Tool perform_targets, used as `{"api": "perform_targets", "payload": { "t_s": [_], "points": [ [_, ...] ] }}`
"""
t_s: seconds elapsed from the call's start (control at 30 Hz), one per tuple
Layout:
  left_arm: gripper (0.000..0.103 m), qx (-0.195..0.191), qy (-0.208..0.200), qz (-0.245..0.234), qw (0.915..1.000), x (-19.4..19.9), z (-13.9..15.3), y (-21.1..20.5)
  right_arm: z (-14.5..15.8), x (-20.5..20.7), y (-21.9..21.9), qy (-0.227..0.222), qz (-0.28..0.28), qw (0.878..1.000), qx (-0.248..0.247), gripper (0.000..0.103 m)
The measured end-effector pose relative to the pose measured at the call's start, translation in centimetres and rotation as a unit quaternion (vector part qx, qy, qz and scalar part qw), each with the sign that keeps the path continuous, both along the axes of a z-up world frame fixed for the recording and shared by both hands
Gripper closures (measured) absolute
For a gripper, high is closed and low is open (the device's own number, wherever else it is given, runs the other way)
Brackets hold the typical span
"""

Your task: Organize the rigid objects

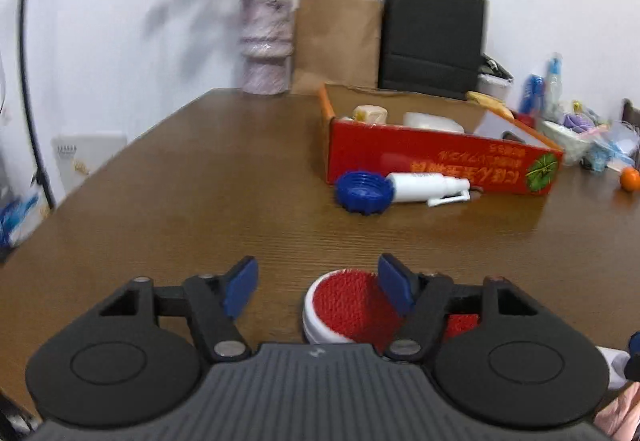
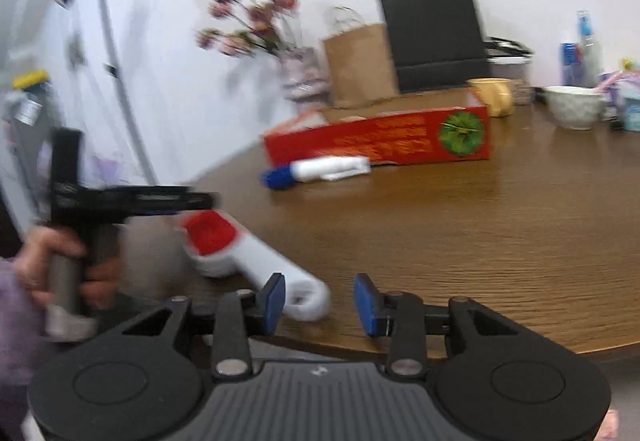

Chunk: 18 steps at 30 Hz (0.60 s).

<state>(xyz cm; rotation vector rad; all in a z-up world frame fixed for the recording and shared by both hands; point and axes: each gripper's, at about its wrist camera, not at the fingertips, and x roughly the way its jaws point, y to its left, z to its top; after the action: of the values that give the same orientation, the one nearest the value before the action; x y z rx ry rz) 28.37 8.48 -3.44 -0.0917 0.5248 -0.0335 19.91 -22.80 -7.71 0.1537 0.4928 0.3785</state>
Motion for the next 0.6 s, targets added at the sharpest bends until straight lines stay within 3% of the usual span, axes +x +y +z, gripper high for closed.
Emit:
{"api": "perform_targets", "payload": {
  "t_s": [0.1, 0.2, 0.3, 0.43, 0.5, 0.6],
  "points": [
    [0.038, -0.025, -0.008, 0.007, 0.9996, -1.8, -0.1, 0.5, -0.3, 1.2, -0.7, 0.004, -0.037, 0.999, -0.001, 0.071],
    [0.043, -0.044, -0.014, 0.007, 0.9989, -3.5, -0.3, 0.4, -0.5, 2.3, -0.7, -0.005, -0.047, 0.999, -0.024, 0.071],
    [0.044, -0.055, -0.01, 0.012, 0.9984, -4.6, -0.6, -0.2, -0.5, 3.6, -1.0, 0.002, -0.051, 0.999, -0.016, 0.071],
    [0.043, -0.049, -0.009, 0.011, 0.9987, -5.7, -0.1, -0.8, 0.5, 4.6, -1.1, 0.024, -0.044, 0.999, -0.006, 0.073],
    [0.038, -0.053, -0.012, 0.007, 0.9985, -6.1, 0.1, -0.8, 0.9, 5.0, -1.1, 0.043, -0.039, 0.998, -0.007, 0.073],
    [0.037, -0.055, -0.018, -0.006, 0.9983, -6.4, 0.2, -0.9, 0.7, 5.6, -1.6, 0.069, -0.035, 0.997, 0.02, 0.074]
  ]
}}
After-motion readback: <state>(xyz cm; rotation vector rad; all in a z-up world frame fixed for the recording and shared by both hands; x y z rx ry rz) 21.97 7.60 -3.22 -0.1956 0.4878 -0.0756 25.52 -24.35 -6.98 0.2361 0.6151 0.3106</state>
